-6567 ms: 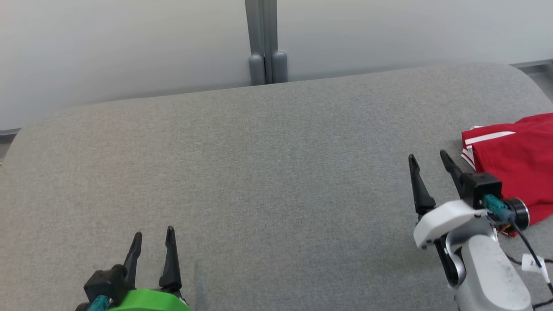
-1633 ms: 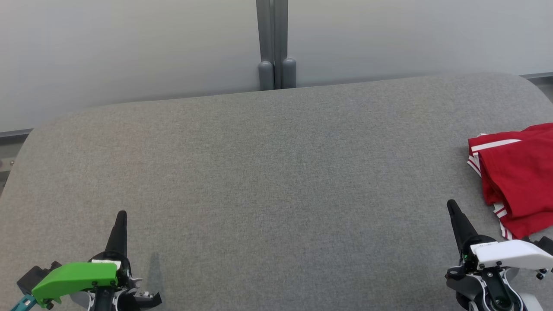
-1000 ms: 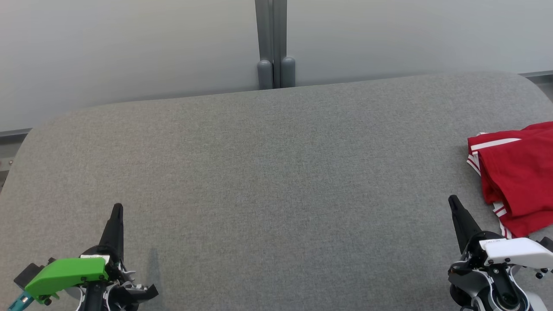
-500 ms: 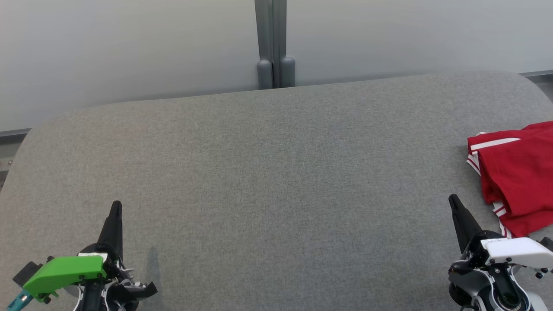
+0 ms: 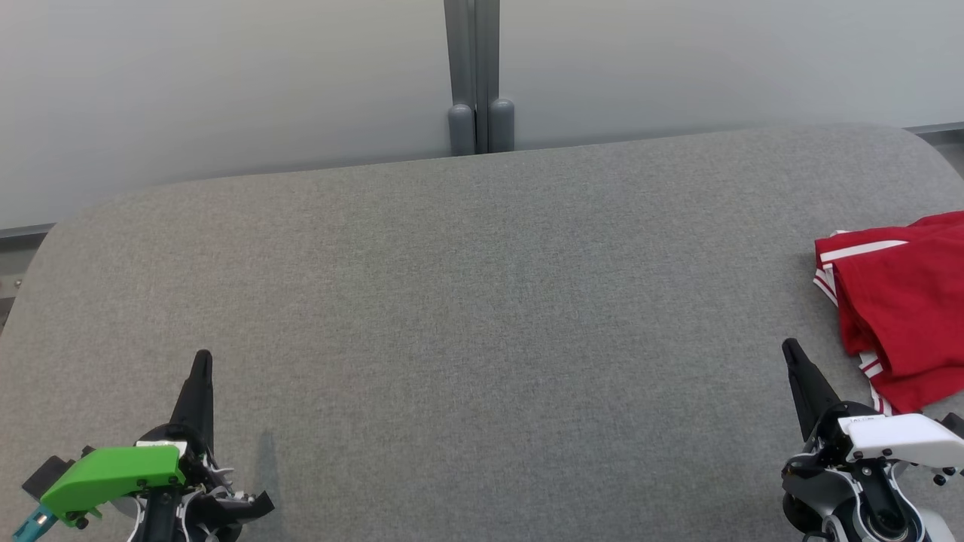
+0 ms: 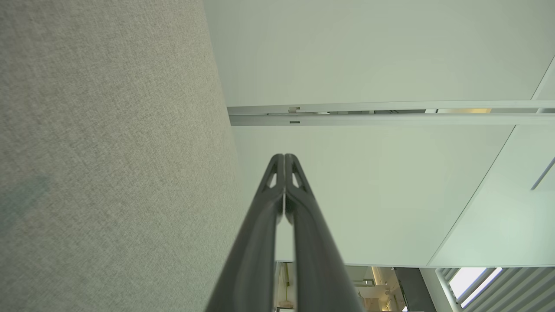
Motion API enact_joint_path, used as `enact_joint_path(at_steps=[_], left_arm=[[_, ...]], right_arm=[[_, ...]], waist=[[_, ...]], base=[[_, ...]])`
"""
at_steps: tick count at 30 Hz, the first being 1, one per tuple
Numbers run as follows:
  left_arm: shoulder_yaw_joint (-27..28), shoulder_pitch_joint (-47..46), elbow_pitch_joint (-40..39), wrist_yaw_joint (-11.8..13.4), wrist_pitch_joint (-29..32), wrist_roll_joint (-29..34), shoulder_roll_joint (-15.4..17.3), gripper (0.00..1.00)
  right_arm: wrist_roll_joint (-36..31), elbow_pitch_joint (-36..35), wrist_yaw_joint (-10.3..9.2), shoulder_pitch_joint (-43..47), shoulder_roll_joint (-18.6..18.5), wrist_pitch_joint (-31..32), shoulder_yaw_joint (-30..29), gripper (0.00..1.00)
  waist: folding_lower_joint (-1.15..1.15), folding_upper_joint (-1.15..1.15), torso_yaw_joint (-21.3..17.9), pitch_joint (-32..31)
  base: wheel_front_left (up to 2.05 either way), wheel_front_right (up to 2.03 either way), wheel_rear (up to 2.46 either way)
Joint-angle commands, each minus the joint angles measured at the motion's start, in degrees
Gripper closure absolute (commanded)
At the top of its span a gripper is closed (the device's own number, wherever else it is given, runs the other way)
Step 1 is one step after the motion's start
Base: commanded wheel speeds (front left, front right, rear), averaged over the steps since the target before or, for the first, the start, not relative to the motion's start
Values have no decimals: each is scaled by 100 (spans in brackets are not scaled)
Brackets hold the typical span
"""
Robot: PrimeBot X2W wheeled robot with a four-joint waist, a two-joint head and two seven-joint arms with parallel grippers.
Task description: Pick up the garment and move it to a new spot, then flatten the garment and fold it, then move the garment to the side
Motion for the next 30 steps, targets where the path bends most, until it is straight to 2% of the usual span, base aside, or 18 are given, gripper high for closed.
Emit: enact_joint_path(at_steps=[1,30], left_arm=[[26,-63,4,-26,12,-2,12,100],[43,-65,5,-25,21,21,0,100]], right_arm=[[17,-20,-2,-51,-32,7,-11,100],[18,-19,-2,-51,-31,6,-11,100]], waist=[[0,0,0,0],[0,0,0,0]], base=[[0,0,0],[0,0,0]])
